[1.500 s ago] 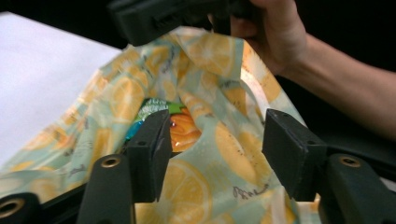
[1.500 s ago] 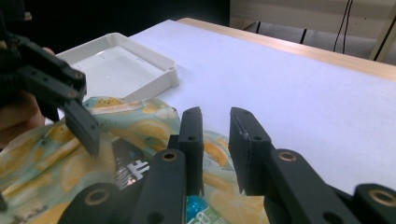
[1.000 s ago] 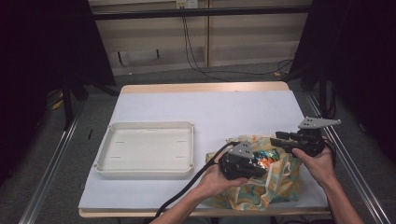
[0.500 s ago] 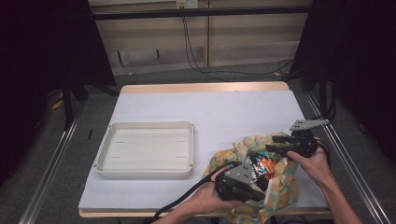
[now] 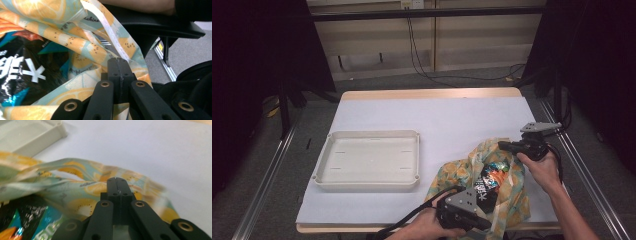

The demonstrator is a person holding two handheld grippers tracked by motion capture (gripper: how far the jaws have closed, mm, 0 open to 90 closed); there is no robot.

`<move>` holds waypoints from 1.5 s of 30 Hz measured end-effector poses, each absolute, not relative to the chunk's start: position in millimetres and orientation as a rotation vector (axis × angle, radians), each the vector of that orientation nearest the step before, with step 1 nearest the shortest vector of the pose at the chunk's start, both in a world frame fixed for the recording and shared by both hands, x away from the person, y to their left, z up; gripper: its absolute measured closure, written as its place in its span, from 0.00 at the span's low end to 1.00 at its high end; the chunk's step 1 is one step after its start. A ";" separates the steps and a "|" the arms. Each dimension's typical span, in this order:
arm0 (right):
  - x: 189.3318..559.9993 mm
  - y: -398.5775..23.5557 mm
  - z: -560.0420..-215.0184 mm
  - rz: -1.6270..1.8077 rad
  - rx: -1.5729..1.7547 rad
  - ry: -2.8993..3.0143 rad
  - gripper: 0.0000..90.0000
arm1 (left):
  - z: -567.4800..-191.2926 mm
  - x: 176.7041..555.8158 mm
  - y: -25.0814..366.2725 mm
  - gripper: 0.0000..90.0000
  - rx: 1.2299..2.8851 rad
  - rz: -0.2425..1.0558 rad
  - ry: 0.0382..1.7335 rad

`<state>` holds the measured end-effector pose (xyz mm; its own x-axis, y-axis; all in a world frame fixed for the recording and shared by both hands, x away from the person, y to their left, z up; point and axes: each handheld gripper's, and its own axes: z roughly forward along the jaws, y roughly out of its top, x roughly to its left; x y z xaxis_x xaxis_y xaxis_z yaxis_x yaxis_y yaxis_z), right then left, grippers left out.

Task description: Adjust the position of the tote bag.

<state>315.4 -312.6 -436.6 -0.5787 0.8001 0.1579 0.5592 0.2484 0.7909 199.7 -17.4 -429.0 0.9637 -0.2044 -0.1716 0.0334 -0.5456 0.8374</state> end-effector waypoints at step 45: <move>220.5 -259.8 -395.0 1.406 0.991 2.301 0.74 | -398.0 258.4 45.7 0.68 1.921 -0.183 0.228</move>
